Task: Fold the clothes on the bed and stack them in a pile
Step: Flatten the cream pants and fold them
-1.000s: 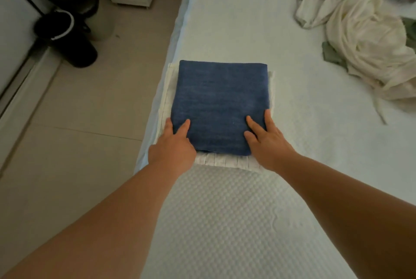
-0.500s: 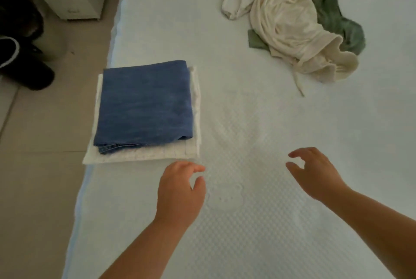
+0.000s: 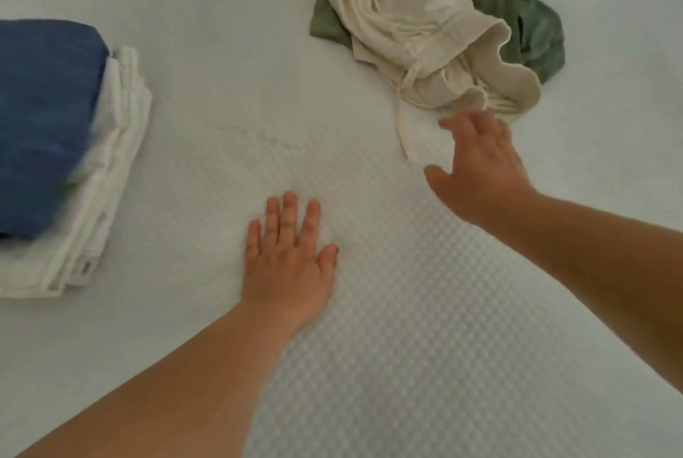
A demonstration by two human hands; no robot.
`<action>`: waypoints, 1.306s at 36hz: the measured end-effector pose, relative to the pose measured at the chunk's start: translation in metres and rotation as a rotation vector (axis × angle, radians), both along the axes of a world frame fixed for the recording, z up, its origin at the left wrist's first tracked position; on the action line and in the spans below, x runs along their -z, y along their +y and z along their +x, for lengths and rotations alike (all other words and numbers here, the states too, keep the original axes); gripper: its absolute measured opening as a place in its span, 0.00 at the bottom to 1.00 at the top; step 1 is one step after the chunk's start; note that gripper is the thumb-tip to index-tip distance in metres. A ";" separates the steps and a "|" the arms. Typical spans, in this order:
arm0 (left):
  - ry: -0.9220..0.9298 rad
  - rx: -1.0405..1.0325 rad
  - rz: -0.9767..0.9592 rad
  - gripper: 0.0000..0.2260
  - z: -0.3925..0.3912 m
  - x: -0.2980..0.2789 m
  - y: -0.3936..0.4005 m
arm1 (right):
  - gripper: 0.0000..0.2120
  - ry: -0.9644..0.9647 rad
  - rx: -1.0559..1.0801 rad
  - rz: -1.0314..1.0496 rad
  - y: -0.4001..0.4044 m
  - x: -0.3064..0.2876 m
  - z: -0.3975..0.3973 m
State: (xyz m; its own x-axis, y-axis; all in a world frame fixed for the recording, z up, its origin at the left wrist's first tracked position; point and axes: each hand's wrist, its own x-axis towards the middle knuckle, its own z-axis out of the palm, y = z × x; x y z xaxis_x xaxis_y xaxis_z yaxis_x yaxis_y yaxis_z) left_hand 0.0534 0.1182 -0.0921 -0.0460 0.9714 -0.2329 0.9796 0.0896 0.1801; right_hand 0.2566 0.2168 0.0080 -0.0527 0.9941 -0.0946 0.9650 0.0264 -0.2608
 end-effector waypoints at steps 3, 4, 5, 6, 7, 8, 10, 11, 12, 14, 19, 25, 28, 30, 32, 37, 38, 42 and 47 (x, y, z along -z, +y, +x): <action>0.039 -0.001 0.016 0.30 0.000 0.017 0.007 | 0.33 0.047 0.144 0.118 0.061 0.013 0.008; 0.036 -0.009 0.014 0.31 0.000 0.020 0.009 | 0.31 0.070 0.216 0.097 0.077 0.018 0.011; 0.027 -0.014 0.012 0.31 0.000 0.022 0.009 | 0.28 0.079 0.272 0.054 0.087 0.024 0.014; 0.018 -0.015 0.010 0.31 0.001 0.024 0.009 | 0.23 0.078 0.294 0.006 0.089 0.032 0.017; 0.014 -0.013 0.008 0.31 0.001 0.026 0.008 | 0.19 0.078 0.285 -0.023 0.086 0.040 0.020; 0.014 -0.011 0.006 0.30 0.000 0.027 0.008 | 0.16 0.086 0.264 -0.020 0.080 0.047 0.022; 0.014 -0.010 0.003 0.28 -0.002 0.029 0.009 | 0.13 0.124 0.230 0.032 0.064 0.056 0.021; 0.017 -0.011 -0.001 0.29 -0.003 0.029 0.008 | 0.12 0.137 0.215 0.051 0.058 0.058 0.019; 0.022 -0.009 -0.010 0.29 -0.004 0.029 0.008 | 0.12 0.142 0.201 0.056 0.052 0.058 0.016; 0.027 0.002 -0.040 0.30 -0.006 0.029 0.009 | 0.13 0.155 0.182 0.034 0.044 0.052 0.011; -0.009 0.007 -0.195 0.30 -0.010 0.013 0.019 | 0.12 0.237 0.132 -0.085 -0.006 0.035 -0.007; -0.250 0.034 -0.354 0.34 -0.001 -0.076 0.022 | 0.11 0.208 -0.082 -0.245 -0.129 -0.006 -0.026; -0.538 -0.022 -0.114 0.28 0.006 -0.137 -0.009 | 0.10 0.270 -0.164 -0.335 -0.180 -0.047 -0.030; -0.611 0.103 -0.019 0.25 0.013 -0.173 -0.039 | 0.10 0.307 -0.198 -0.393 -0.210 -0.081 -0.029; -0.634 0.344 -0.116 0.20 0.025 -0.205 -0.068 | 0.08 0.358 -0.230 -0.438 -0.236 -0.117 -0.026; -0.492 0.660 -0.481 0.17 0.048 -0.275 -0.111 | 0.05 0.407 -0.222 -0.504 -0.282 -0.199 -0.007; -0.436 0.694 -0.497 0.17 0.049 -0.288 -0.113 | 0.07 0.404 -0.199 -0.506 -0.288 -0.216 -0.001; -0.321 0.845 -0.496 0.12 0.042 -0.341 -0.132 | 0.07 0.317 -0.185 -0.536 -0.310 -0.277 0.025; -0.733 0.883 -0.395 0.20 0.042 -0.418 -0.176 | 0.14 0.378 -0.171 -0.482 -0.320 -0.359 0.040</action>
State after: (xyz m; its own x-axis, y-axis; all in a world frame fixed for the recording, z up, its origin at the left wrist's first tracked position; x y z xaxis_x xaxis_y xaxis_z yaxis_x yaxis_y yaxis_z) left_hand 0.0958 -0.0576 0.3259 0.8632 0.4579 -0.2127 0.4077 -0.3837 0.8286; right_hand 0.2971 -0.1030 0.3671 -0.3242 0.8193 -0.4729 0.7964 -0.0335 -0.6039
